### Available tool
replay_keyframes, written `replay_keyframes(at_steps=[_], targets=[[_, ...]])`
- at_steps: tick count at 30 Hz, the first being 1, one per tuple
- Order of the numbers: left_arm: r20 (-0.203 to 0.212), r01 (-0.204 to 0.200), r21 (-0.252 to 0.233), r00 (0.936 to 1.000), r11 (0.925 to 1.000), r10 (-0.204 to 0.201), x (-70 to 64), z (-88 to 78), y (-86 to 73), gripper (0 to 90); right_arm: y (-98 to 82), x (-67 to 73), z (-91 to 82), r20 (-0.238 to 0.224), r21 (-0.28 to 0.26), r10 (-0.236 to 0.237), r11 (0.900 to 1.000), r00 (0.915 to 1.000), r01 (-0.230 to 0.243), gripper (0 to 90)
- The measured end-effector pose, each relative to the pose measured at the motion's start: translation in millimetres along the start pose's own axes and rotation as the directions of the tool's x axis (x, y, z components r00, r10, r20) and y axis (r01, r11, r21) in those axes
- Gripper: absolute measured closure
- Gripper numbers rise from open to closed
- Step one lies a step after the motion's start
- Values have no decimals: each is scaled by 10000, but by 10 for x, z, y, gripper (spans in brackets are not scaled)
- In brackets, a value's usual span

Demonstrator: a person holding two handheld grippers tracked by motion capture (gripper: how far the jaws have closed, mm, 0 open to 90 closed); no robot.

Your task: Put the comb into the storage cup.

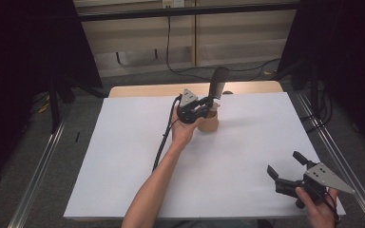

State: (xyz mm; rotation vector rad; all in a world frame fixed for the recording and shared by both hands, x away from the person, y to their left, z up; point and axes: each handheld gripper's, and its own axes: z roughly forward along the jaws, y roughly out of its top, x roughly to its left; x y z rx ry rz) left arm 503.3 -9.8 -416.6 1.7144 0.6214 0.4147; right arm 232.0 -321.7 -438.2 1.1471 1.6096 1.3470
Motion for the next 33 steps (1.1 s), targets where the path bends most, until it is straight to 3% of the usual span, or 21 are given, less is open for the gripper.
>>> replay_keyframes(at_steps=[9, 33], targets=[[210, 44, 188, 9998, 9998, -47, 13, -18, -4, 728, -2, -4, 5, 26, 37, 9, 10000, 10000, -10, 2], [192, 259, 728, 9994, 9970, -274, 64, -24, -143, 726, -1, 0, 4, 5, 36, -23, 10000, 10000, 23, 2]])
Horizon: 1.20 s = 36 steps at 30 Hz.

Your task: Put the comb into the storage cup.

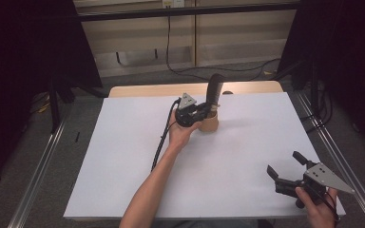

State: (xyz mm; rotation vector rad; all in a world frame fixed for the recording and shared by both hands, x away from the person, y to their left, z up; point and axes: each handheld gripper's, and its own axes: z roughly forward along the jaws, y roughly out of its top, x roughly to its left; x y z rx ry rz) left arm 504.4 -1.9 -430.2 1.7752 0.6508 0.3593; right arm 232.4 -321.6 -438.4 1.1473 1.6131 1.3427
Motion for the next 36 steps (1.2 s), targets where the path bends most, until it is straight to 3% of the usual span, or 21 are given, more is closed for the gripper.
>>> replay_keyframes(at_steps=[19, 30, 36], targets=[[27, -40, 108, 10000, 9999, 40, -11, -5, 15, 708, 0, 0, -1, 2, 11, 3, 10000, 10000, -3, 2], [-94, 30, 28, 10000, 10000, -30, 5, -36, 26, 630, -1, -1, 5, -11, 6, -3, 10000, 10000, 3, 2], [-320, 86, -134, 9994, 9999, -91, -7, -59, 25, 513, 0, 0, 2, -3, -12, -8, 10000, 10000, 8, 2]])
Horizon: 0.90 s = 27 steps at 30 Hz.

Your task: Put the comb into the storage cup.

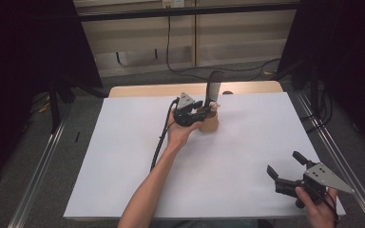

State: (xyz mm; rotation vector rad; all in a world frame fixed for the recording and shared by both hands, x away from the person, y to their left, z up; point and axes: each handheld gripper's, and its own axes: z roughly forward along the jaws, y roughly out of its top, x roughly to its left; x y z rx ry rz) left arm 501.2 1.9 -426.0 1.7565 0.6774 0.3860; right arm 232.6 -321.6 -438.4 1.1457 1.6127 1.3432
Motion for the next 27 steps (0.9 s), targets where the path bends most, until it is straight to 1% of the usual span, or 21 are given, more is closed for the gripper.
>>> replay_keyframes(at_steps=[1, 2, 5, 7, 8, 10, 12, 13, 14, 17, 22, 23, 25, 27], targets=[[-90, 88, -22, 9999, 10000, -88, -5, 1, -3, 486, 0, 1, 0, -8, -13, -3, 10000, 10000, 3, 2], [-110, 2, 33, 9999, 10000, -1, -5, 2, -2, 465, 0, 1, 1, -8, -14, -3, 10000, 10000, 3, 2], [-109, 62, -5, 9999, 10000, -62, -19, -11, 9, 404, 0, 0, 1, 5, -9, -16, 10000, 10000, 16, 2], [-88, 207, -155, 9997, 9997, -209, -22, -35, 22, 357, 1, -3, -1, 34, -1, -9, 10000, 10000, 9, 2], [-169, 211, -140, 9996, 9997, -214, -22, -47, 33, 324, 0, -6, 1, 42, 7, 0, 10000, 10000, 0, 2], [-208, 344, -62, 9992, 9994, -345, -11, -68, 47, 241, -2, -7, 3, 37, 24, 5, 10000, 10000, -5, 2], [-161, 575, 24, 9982, 9983, -575, -2, -82, 51, 190, -1, -6, 3, 31, 9, -20, 10000, 10000, 20, 2], [-130, 540, 125, 9985, 9985, -538, 7, -93, 53, 176, -1, -5, 3, 28, 12, -24, 10000, 10000, 24, 2], [-204, 480, 213, 9987, 9986, -475, 8, -102, 56, 159, -2, -7, 3, 34, 10, -20, 10000, 10000, 20, 2], [-235, 411, 257, 9989, 9988, -405, 10, -133, 55, 114, -1, -8, 5, 36, 17, 28, 10000, 10000, -28, 2], [-205, 587, 160, 9981, 9981, -583, 17, -187, 69, 56, -3, -9, 5, 52, 0, -13, 10000, 10000, 13, 2], [-215, 394, 225, 9990, 9990, -389, 21, -205, 72, 40, -4, -10, 2, 35, 0, 2, 10000, 10000, -2, 2], [-281, 332, 187, 9991, 9993, -327, 21, -230, 76, 35, -5, -12, -2, 28, -5, 10, 10000, 10000, -10, 2], [-236, 266, 77, 9994, 9996, -264, 21, -263, 81, 40, -7, -16, -6, 29, -8, 35, 10000, 10000, -35, 2]])
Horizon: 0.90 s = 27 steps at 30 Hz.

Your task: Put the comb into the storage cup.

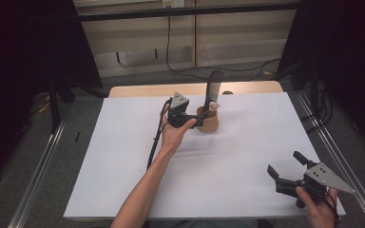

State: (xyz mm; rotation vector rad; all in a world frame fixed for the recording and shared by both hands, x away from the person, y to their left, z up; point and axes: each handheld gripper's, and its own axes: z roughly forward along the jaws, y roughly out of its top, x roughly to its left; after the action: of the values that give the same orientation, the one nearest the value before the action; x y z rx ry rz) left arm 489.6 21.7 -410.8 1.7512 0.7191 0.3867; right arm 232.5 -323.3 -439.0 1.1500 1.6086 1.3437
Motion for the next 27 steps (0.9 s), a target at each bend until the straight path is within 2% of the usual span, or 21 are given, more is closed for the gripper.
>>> replay_keyframes(at_steps=[3, 5, 6, 9, 12, 14, 19, 21, 27], targets=[[192, -85, -194, 9998, 9998, 89, -2, -42, 17, 38, -3, -7, 1, 19, -10, 38, 10000, 10000, -38, 2], [88, -85, -298, 9999, 9995, 87, -22, -63, 31, 33, -5, -12, 4, 19, -9, 32, 10000, 10000, -32, 2], [90, -232, -323, 9997, 9992, 235, -18, -71, 38, 32, -8, -15, 4, 30, 11, 41, 10000, 10000, -41, 2], [78, -204, -546, 9998, 9983, 209, -25, -102, 46, 28, -12, -26, 5, 37, 4, 88, 10000, 10000, -88, 2], [-121, -231, -571, 9997, 9981, 225, -8, -128, 37, 29, -15, -35, 8, 50, -14, 101, 9999, 9999, -101, 2], [-92, -86, -598, 9999, 9982, 80, 10, -148, 21, 29, -15, -34, 8, 34, 9, 106, 9999, 9999, -106, 2], [-151, -47, -853, 9999, 9963, 34, 39, -213, 13, 29, -14, -36, 7, 62, -13, 113, 9999, 9999, -113, 2], [-289, -178, -912, 9995, 9957, 152, 35, -247, 17, 30, -15, -36, 7, 75, 4, 108, 9999, 9999, -108, 2], [-355, -393, -1140, 9987, 9927, 354, 21, -358, 33, 30, -8, -27, 4, 118, 11, 58, 10000, 9999, -58, 2]])
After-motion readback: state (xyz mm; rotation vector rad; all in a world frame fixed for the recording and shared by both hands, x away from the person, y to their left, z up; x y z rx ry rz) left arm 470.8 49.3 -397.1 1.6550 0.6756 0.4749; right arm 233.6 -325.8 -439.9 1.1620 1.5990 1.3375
